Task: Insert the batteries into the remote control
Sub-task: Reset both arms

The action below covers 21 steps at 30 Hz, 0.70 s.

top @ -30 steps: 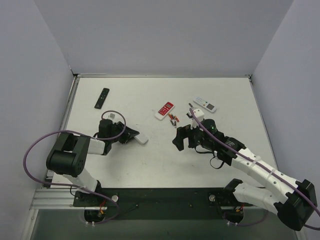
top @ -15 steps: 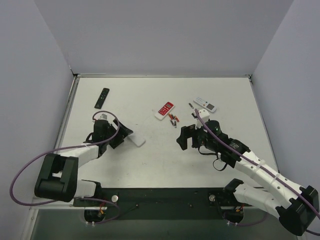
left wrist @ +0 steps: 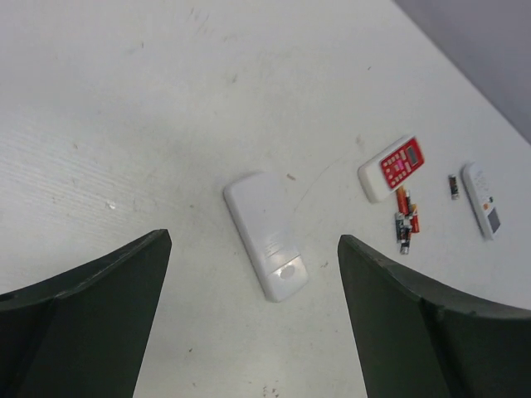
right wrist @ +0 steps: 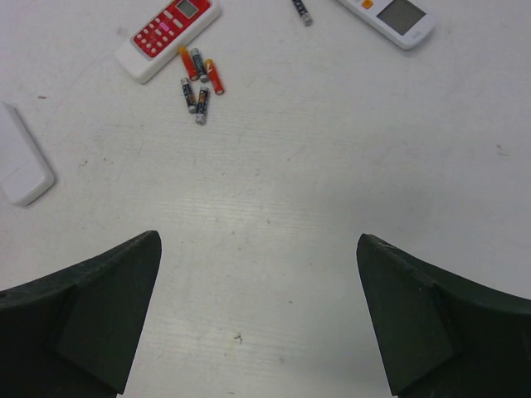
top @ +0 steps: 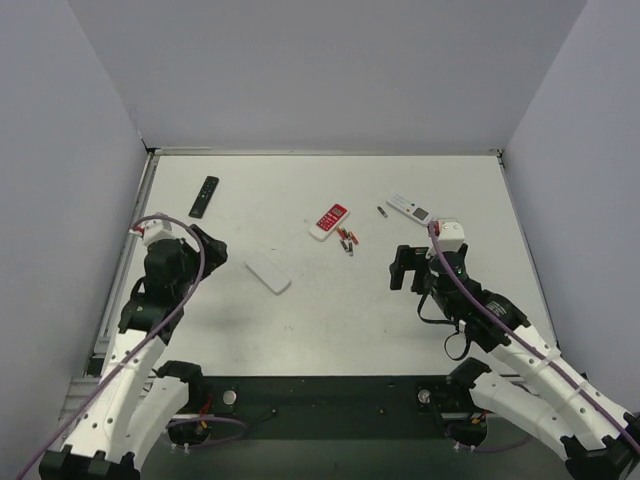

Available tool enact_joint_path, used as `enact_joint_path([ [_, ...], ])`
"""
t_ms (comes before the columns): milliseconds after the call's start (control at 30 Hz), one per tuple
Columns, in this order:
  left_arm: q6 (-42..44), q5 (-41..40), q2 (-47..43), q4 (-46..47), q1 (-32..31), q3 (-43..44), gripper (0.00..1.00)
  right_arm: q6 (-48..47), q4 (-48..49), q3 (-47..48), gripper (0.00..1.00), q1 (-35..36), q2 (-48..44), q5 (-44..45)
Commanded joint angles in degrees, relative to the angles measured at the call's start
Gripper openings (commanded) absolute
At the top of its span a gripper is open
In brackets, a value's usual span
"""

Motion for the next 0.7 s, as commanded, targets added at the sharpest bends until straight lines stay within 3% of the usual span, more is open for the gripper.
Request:
enact_joint_path([
  [0, 8.91, -5.45, -8.83, -6.32, 0.44, 4.79, 0.93, 2.14, -4.60, 1.58, 0.99, -0.60, -5.02, 9.72],
  [267, 19.28, -11.70, -27.29, -4.74, 0.44, 3.65, 0.93, -1.37, -7.94, 2.19, 0.99, -0.78, -13.81, 21.84],
  [433, 23.68, -13.72, -36.51, -2.11, 0.44, 1.19, 0.93, -3.56, -8.03, 2.46, 0.99, -0.78, -17.86, 24.59],
  [667, 24.83, -14.95, -40.75, 0.53, 0.44, -1.71, 0.94, -6.20, -7.34, 2.81, 1.00, -0.78, -18.57, 28.36],
])
